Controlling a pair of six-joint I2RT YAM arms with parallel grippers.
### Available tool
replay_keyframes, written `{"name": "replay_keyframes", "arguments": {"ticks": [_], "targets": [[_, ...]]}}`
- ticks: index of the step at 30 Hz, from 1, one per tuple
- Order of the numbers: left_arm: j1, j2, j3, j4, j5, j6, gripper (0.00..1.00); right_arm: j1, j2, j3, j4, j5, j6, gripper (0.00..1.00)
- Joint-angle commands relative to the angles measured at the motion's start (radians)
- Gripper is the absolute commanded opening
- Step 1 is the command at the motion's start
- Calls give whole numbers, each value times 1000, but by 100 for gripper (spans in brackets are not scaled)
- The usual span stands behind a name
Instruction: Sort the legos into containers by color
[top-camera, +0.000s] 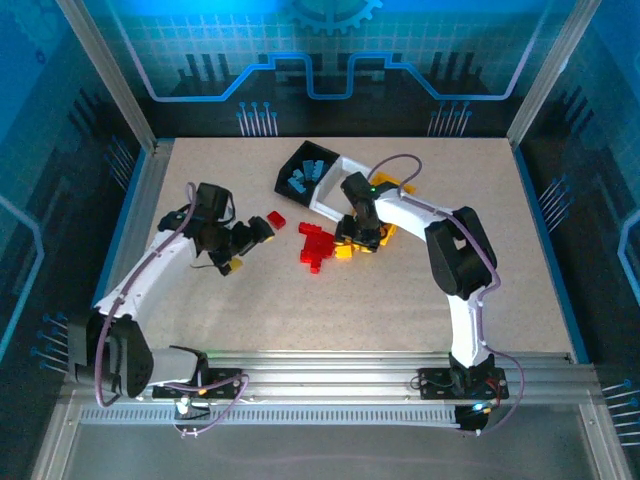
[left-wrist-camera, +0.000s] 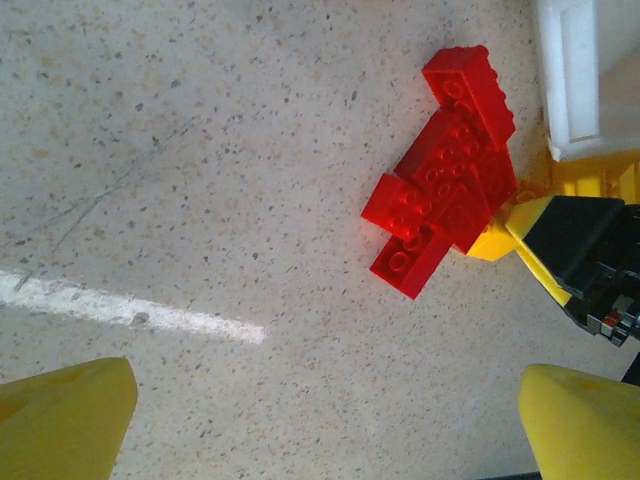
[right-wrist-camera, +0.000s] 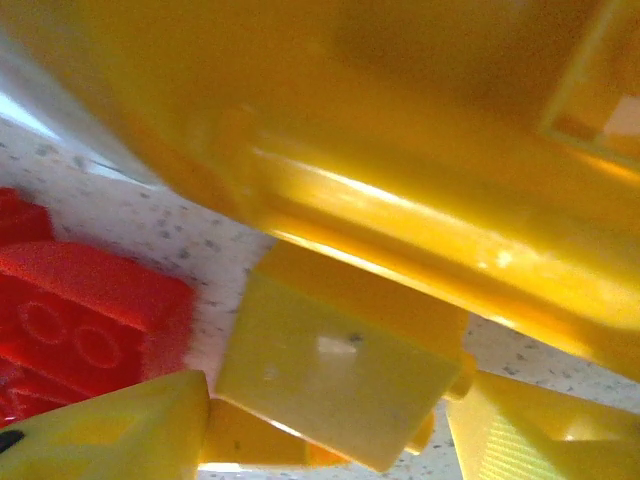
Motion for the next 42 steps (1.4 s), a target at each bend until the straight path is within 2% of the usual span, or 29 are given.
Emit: {"name": "replay_keyframes", "arguments": {"ticks": [1,9,15,21,32,42], "targets": [[-3,-26,-22,-35,-11,-17,99,18,-27,-68,-7,-2,-24,63],[-3,-8,-38,2,6,-41,99,50,-194,-239,24,-16,-16,61],[-5,3,-62,30,20,-53,99,73,-187,-223,32,-65,-36,68],[-5,-13,-78,30,17,-51,99,104,-140,-183,-16,-69,-65,68],[-3,-100,-170,33,16,-68,99,155,-100,-168,-80,-29,-107,62],[-3,-165,-210,11,13,-76,99,160,-108,-157,-100,41,-114,49]]}}
